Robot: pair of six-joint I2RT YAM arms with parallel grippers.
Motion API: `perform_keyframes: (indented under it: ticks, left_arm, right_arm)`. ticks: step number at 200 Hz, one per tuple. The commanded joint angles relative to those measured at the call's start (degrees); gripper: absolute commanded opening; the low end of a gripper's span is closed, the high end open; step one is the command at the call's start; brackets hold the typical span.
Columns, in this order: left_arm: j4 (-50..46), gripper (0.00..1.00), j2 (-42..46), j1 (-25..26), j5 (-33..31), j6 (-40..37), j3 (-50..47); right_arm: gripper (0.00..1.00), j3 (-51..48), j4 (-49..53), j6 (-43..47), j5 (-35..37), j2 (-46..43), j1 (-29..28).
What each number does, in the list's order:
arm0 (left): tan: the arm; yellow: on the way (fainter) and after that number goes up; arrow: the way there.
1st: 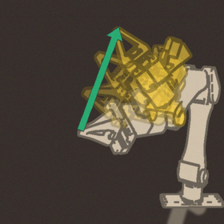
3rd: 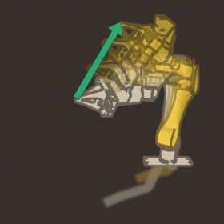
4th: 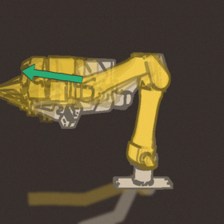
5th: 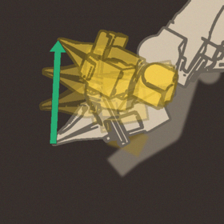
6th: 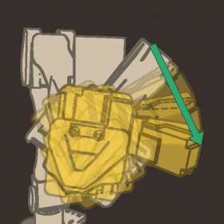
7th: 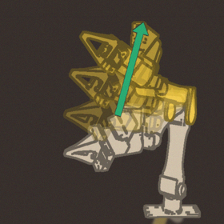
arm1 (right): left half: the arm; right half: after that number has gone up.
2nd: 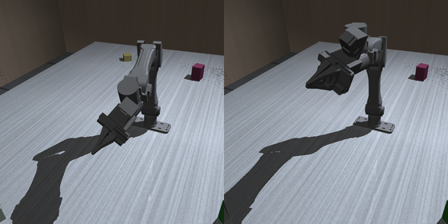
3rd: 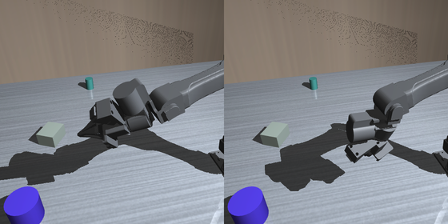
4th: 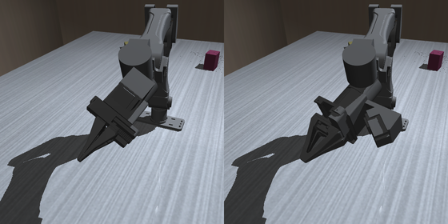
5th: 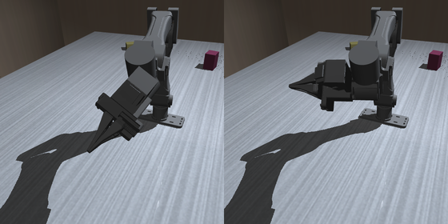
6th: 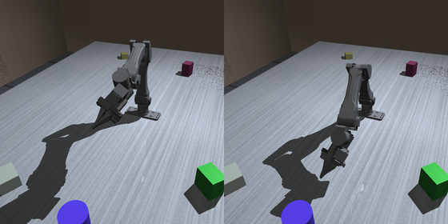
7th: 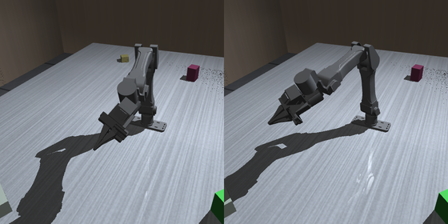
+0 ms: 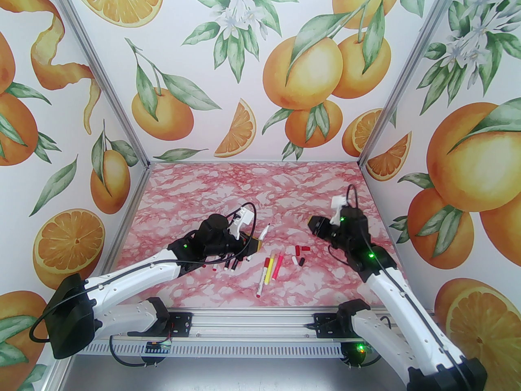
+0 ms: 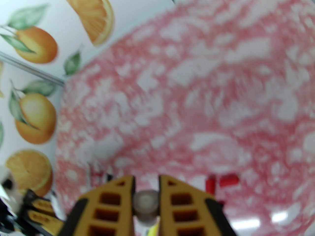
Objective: Open the pen caps
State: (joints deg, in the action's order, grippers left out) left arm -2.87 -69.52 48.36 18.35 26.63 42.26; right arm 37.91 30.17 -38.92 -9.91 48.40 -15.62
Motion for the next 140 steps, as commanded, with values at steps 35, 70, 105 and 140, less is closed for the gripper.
perform_keyframes:
  ticks: [35,70,105,140]
  left_arm:
    - [-3.4,0.00,0.8,-0.3,-1.9,-1.6,-0.8]
    - [-3.0,0.00,0.1,-0.4,0.8,-2.0,-0.7]
    - [-3.7,0.00,0.4,-0.4,0.5,-2.5,-0.6]
    - [-2.6,0.00,-0.2,-0.4,1.7,-2.3,-0.9]
  right_arm:
    - [0.00,-7.1,8.5,-0.5,6.7,3.6,-3.1]
    - [0.00,-9.9,2.5,0.7,6.6,10.0,-3.1]
    - [0.00,-11.2,-1.9,1.1,5.6,15.6,-3.1]
    - [0.03,-12.1,-4.5,0.9,5.5,17.6,-3.1]
